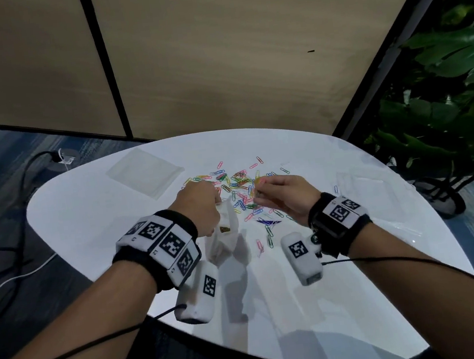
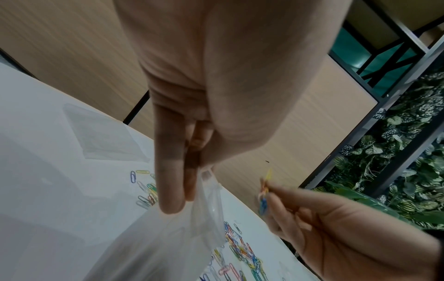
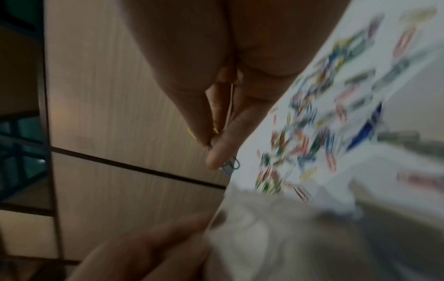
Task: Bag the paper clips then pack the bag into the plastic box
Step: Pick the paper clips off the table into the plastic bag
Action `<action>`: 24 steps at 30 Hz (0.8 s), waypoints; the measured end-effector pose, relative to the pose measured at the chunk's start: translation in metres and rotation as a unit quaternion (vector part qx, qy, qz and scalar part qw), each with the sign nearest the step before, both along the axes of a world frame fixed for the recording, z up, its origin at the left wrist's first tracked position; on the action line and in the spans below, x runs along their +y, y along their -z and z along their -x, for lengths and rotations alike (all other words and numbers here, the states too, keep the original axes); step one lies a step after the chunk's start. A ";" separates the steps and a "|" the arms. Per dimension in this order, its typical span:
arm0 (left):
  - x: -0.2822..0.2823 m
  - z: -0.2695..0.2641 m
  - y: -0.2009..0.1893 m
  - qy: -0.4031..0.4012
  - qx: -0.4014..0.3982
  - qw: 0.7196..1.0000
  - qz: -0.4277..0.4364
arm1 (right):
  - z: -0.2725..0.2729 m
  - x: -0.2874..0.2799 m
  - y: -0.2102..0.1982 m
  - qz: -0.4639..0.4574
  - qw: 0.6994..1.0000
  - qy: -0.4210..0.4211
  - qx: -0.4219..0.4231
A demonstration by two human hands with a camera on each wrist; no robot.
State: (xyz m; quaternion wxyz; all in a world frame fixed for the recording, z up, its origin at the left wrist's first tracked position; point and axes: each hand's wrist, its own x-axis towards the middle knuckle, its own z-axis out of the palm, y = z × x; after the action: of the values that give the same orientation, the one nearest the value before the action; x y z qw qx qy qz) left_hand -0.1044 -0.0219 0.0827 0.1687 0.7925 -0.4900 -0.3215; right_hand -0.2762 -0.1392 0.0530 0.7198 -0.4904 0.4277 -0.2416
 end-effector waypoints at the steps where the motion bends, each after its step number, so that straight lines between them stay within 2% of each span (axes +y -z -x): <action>1: 0.000 0.001 0.000 -0.003 0.003 1.000 0.002 | -0.006 0.013 -0.006 -0.011 1.000 -0.011 -0.017; 4: 0.000 0.003 0.000 -0.008 0.007 1.000 0.005 | -0.019 0.044 -0.002 0.004 0.999 -0.030 -0.013; 6: 0.001 0.004 -0.001 -0.013 0.013 1.000 0.009 | -0.025 0.055 0.006 0.077 0.994 -0.066 0.041; 8: 0.001 0.002 -0.001 -0.016 0.017 1.000 0.011 | -0.029 0.058 0.008 0.185 0.966 -0.131 0.125; 10: 0.002 -0.002 0.000 -0.020 0.015 1.000 0.012 | -0.030 0.053 0.004 0.248 0.945 -0.143 0.161; 12: 0.003 -0.007 0.001 -0.021 0.005 1.000 0.013 | -0.025 0.042 0.001 0.258 0.948 -0.086 0.167; 13: 0.004 -0.009 0.001 -0.022 0.005 1.000 0.011 | -0.019 0.035 0.002 0.258 0.944 -0.062 0.197; 14: 0.005 -0.012 0.001 -0.025 0.009 1.000 0.011 | -0.012 0.028 0.005 0.259 0.928 -0.058 0.263; 16: 0.008 -0.016 0.000 -0.030 0.019 0.999 0.011 | 0.008 0.020 0.022 0.217 0.858 -0.121 0.450; 17: 0.009 -0.019 0.000 -0.031 0.020 0.999 0.010 | 0.015 0.020 0.035 0.169 0.830 -0.151 0.510; 18: 0.011 -0.021 0.000 -0.032 0.020 0.999 0.010 | 0.020 0.026 0.048 0.125 0.817 -0.167 0.537; 19: 0.012 -0.023 0.002 -0.033 0.020 0.999 0.010 | 0.021 0.032 0.062 0.109 0.812 -0.170 0.548; 21: 0.015 -0.025 0.004 -0.033 0.020 0.999 0.011 | 0.014 0.040 0.085 0.147 0.806 -0.137 0.557; 24: 0.019 -0.024 0.007 -0.027 0.012 0.999 0.020 | -0.007 0.029 0.102 0.206 0.829 -0.040 0.519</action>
State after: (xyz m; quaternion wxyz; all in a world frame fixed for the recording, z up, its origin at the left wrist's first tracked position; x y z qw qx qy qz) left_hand -0.0802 -0.0034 0.0756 0.1987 0.7982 -0.4723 -0.3167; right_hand -0.2692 -0.1103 -0.0488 0.2831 -0.6973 0.6585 -0.0055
